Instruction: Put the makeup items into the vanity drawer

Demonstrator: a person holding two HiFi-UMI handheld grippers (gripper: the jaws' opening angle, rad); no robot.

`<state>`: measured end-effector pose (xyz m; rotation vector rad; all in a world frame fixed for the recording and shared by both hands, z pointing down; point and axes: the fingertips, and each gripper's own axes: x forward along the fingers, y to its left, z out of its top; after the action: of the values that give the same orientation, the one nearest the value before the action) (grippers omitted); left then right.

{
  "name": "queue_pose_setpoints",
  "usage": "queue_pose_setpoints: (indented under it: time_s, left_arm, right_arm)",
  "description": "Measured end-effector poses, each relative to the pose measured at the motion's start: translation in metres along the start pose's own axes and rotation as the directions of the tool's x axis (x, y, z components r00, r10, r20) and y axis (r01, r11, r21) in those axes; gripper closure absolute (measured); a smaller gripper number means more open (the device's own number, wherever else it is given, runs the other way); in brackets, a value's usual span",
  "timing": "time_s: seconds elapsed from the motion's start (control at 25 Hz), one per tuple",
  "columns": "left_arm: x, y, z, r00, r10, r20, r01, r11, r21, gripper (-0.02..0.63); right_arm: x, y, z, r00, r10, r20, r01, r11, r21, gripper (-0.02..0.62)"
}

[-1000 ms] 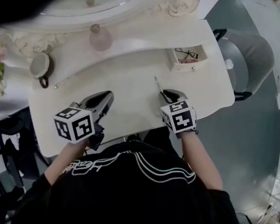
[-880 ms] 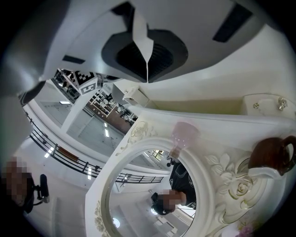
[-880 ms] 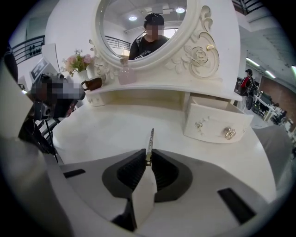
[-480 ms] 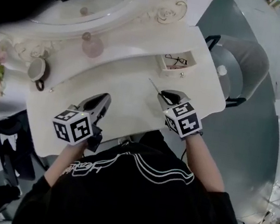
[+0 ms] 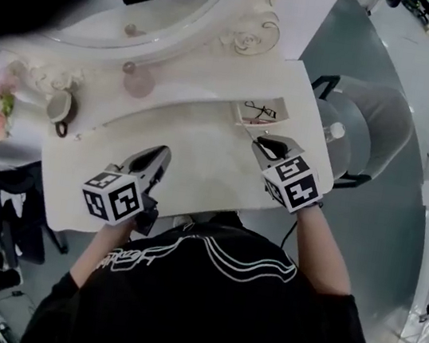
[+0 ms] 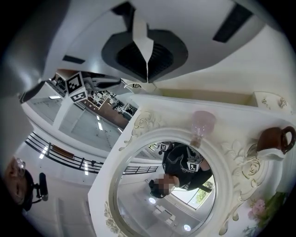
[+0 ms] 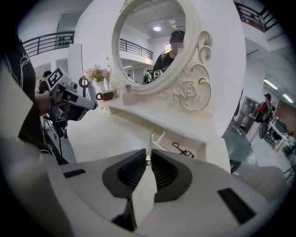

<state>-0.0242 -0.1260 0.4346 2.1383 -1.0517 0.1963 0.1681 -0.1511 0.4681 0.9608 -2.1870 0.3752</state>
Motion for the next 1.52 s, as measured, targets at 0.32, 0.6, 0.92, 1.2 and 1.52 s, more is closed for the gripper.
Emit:
queue_pose_setpoints:
  time_s: [0.32, 0.6, 0.92, 1.2, 1.52]
  left_arm:
    - [0.004, -0.013, 0.003, 0.996, 0.075, 0.036, -0.075, 0.997, -0.022, 0.578]
    - [0.013, -0.027, 0.006, 0.992, 0.102, 0.068, -0.101, 0.995, -0.022, 0.578]
    - [0.015, -0.037, 0.011, 0.985, 0.127, 0.114, -0.127, 0.992, -0.013, 0.578]
    - [0.018, -0.036, 0.012, 0.977, 0.152, 0.148, -0.149, 0.988, -0.033, 0.578]
    - [0.024, -0.029, 0.007, 0.974, 0.163, 0.155, -0.157, 0.986, -0.055, 0.578]
  right_arm:
    - [-0.003, -0.039, 0.002, 0.998, 0.045, -0.036, -0.049, 0.994, -0.097, 0.538]
    - [0.016, -0.063, -0.001, 0.983, 0.070, -0.172, -0.119, 0.949, -0.293, 0.537]
    - [0.038, -0.077, -0.002, 0.960, 0.109, -0.258, -0.193, 0.923, -0.332, 0.537]
    - [0.051, -0.076, -0.001, 0.947, 0.177, -0.269, -0.260, 0.913, -0.314, 0.537]
    - [0.055, -0.079, -0.001, 0.940, 0.232, -0.251, -0.301, 0.910, -0.285, 0.505]
